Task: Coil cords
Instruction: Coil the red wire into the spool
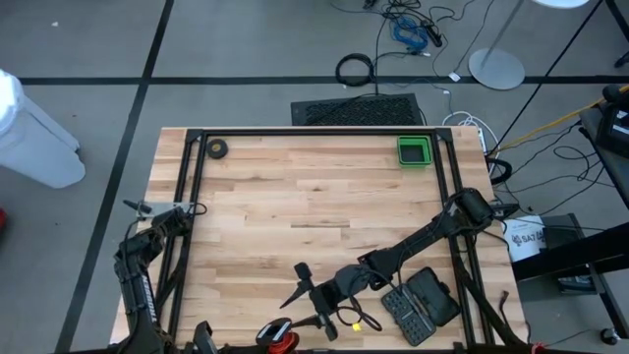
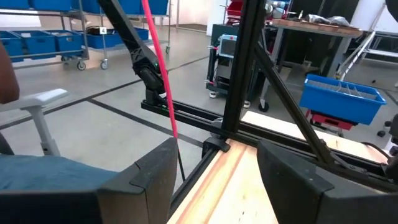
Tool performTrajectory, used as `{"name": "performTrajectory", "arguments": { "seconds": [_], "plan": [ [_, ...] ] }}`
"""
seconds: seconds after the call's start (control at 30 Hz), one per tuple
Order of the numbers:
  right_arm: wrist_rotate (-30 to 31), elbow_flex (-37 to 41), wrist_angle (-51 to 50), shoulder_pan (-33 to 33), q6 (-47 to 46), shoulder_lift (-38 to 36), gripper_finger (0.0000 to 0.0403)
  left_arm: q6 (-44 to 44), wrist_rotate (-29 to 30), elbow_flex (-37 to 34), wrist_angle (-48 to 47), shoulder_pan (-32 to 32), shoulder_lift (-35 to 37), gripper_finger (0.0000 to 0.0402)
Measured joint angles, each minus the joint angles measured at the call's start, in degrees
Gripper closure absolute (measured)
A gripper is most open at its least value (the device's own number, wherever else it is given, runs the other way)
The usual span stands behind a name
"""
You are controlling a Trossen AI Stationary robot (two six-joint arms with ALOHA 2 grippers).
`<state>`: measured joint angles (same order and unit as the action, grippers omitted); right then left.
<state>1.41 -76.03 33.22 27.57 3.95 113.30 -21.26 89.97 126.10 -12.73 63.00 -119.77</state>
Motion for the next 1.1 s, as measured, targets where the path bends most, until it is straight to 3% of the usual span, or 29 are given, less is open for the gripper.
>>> {"name": "performTrajectory", "arguments": {
  "seconds": [0.37, 0.53, 0.7, 0.87, 1.1],
  "plan": [
    [0.0, -1.3, -0.4, 0.4, -0.4, 0.3, 0.0195, -0.4, 0.0, 0.0, -0.3, -0.5, 0.0, 0.0400],
    [-0.2, -7.1, -4.9, 1.0, -0.3, 3.6, 0.0195, -2.9, -0.4, 0.0, -0.3, -3.3, 0.0, 0.0400],
    [-1.4, -14.0, -9.8, 1.1, 1.7, 9.6, 0.0195, -3.1, -6.2, 0.0, -0.4, -5.4, 0.0, 0.0400],
    [-3.5, -17.3, -15.7, 1.0, 3.0, 11.9, 0.0195, -3.1, -3.1, 0.0, -0.3, -4.0, 0.0, 0.0400],
    [-2.9, -17.4, -19.6, 1.0, 4.1, 9.7, 0.0195, -3.2, -0.1, 0.0, 0.0, -0.3, 0.0, 0.0400]
  ]
}}
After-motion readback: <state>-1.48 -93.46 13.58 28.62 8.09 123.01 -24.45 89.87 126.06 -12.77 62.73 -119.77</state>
